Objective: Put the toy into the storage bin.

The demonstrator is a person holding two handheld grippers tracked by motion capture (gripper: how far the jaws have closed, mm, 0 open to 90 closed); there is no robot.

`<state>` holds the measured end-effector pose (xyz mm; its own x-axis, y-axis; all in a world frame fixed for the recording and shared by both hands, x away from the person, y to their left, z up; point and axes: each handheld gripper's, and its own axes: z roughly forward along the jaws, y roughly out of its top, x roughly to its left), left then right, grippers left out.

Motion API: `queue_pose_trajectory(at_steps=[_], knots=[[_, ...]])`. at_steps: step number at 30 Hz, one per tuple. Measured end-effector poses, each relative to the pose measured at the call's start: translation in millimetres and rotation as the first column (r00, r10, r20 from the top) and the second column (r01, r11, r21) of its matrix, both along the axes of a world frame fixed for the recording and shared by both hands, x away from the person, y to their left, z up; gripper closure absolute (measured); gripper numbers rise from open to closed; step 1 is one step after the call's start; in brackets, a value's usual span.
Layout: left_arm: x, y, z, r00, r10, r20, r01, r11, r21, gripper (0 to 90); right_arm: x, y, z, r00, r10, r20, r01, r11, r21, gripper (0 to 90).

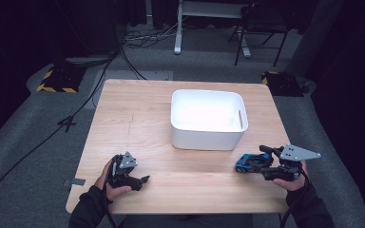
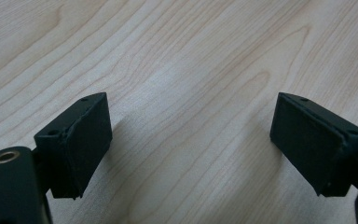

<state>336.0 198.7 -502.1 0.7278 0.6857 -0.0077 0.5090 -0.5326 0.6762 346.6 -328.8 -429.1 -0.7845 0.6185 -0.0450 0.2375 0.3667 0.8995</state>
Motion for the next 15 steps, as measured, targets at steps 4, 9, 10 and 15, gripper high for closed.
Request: queue_pose_trajectory(at_steps=[4,9,10,15], knots=[[-0.1,-0.1,-0.1,1.0,0.001,-0.002,-0.001,1.0,-0.003,13.0,2.5,6.4,6.7,1.0,-0.005,0.0,0.005,1.0,-0.006,24.4],[-0.1,-0.2,-0.1,1.0,0.001,-0.003,-0.001,1.0,-0.003,13.0,5.0,12.9,15.1,0.9999,-0.011,0.002,0.011,0.9999,-0.013,24.4],[0.0,0.0,0.0,1.0,0.0,0.0,0.0,1.0,0.0,13.0,5.2,13.8,17.2,0.9999,-0.015,0.003,0.016,0.9998,-0.015,24.5],[0.1,0.0,-0.1,1.0,-0.002,-0.001,0.002,1.0,-0.001,13.0,6.7,16.0,28.7,0.9998,-0.018,0.005,0.018,0.9998,0.003,24.5]])
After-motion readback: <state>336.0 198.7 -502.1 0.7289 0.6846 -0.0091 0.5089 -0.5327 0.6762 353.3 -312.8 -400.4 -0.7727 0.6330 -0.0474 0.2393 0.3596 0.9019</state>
